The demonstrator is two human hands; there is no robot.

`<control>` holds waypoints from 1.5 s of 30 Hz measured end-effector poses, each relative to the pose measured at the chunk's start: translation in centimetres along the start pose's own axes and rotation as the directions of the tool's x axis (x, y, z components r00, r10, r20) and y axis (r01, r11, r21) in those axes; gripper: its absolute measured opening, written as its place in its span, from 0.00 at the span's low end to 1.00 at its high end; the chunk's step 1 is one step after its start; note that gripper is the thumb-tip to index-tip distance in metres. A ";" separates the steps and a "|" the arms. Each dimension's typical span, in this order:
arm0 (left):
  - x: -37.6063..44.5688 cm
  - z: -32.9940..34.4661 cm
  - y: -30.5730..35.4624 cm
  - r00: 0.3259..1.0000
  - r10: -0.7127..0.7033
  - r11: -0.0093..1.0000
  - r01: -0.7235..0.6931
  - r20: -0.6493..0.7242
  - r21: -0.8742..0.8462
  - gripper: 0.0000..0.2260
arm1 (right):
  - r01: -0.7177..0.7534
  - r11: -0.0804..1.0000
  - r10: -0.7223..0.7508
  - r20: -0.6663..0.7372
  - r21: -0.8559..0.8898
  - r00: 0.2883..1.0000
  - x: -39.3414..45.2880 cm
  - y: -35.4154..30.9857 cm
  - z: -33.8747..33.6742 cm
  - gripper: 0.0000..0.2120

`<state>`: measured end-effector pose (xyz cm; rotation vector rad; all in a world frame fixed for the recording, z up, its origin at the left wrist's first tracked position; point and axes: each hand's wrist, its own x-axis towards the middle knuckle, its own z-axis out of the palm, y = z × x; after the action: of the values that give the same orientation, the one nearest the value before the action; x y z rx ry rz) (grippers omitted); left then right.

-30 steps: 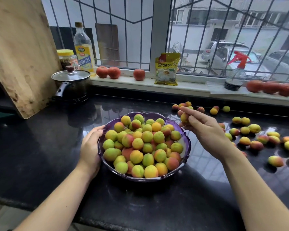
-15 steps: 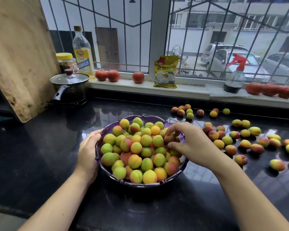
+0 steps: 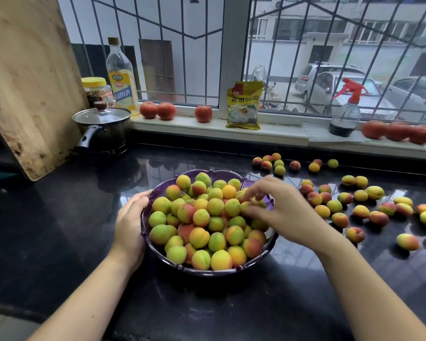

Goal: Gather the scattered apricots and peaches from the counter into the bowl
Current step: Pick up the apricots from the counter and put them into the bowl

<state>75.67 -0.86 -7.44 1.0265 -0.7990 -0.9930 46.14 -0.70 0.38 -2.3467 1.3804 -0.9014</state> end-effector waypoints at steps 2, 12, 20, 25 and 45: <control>0.0 0.0 0.0 1.000 0.000 1.000 0.000 0.001 -0.001 0.16 | -0.080 0.994 0.096 -0.245 0.076 0.965 0.3 1.8 -1.0 0.03; -0.3 0.2 0.3 1.000 0.001 1.000 -0.001 0.002 -0.013 0.14 | -0.704 0.537 0.488 -0.510 -0.464 0.708 -0.7 12.4 -0.2 0.22; -0.5 0.4 0.4 1.000 -0.010 1.000 0.010 -0.016 0.020 0.14 | -0.683 0.496 0.455 -0.509 -0.536 0.730 -0.5 12.0 0.2 0.18; -0.7 0.4 0.6 1.000 -0.003 1.000 0.003 -0.012 0.000 0.13 | -0.668 0.504 0.440 -0.503 -0.547 0.744 -0.3 10.6 0.2 0.16; -0.6 0.0 0.4 0.999 -0.020 0.999 0.018 0.051 0.028 0.16 | -0.246 0.969 0.219 -0.469 0.005 0.856 0.1 4.8 -0.6 0.15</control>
<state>75.56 -0.18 -7.12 1.0370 -0.8484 -1.0305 42.48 -3.22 -1.65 -2.0069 1.8418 -1.4310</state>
